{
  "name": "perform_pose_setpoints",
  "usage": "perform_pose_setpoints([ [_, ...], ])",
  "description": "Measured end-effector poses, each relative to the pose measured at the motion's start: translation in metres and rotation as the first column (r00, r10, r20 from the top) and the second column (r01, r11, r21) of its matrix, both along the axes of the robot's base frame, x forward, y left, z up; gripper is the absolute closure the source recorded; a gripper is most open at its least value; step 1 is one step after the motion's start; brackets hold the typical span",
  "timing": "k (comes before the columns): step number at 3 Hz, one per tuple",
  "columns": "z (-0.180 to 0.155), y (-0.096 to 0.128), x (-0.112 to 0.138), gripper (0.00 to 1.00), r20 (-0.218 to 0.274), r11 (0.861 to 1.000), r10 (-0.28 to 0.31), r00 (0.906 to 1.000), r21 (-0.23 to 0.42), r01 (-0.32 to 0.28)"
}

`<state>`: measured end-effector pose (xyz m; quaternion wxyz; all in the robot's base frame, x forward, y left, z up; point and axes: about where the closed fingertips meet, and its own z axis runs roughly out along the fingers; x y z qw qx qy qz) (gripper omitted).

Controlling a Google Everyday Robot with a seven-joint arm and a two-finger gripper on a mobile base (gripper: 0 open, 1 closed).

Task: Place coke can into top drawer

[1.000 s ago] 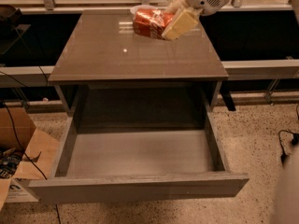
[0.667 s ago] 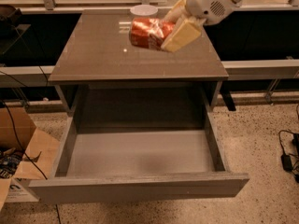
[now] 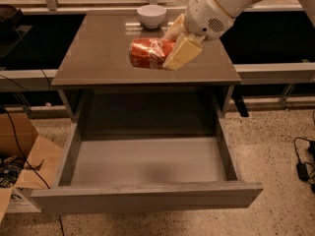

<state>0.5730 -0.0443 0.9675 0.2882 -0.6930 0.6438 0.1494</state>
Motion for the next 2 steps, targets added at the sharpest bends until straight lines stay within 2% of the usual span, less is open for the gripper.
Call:
perform_pose_setpoints([
  [1, -0.025, 0.009, -0.016, 1.0, -0.04, 0.999, 0.044, 0.9982, 0.01, -0.044],
  [2, -0.067, 0.017, -0.047, 1.0, -0.127, 0.997, 0.063, 0.99, 0.04, -0.058],
])
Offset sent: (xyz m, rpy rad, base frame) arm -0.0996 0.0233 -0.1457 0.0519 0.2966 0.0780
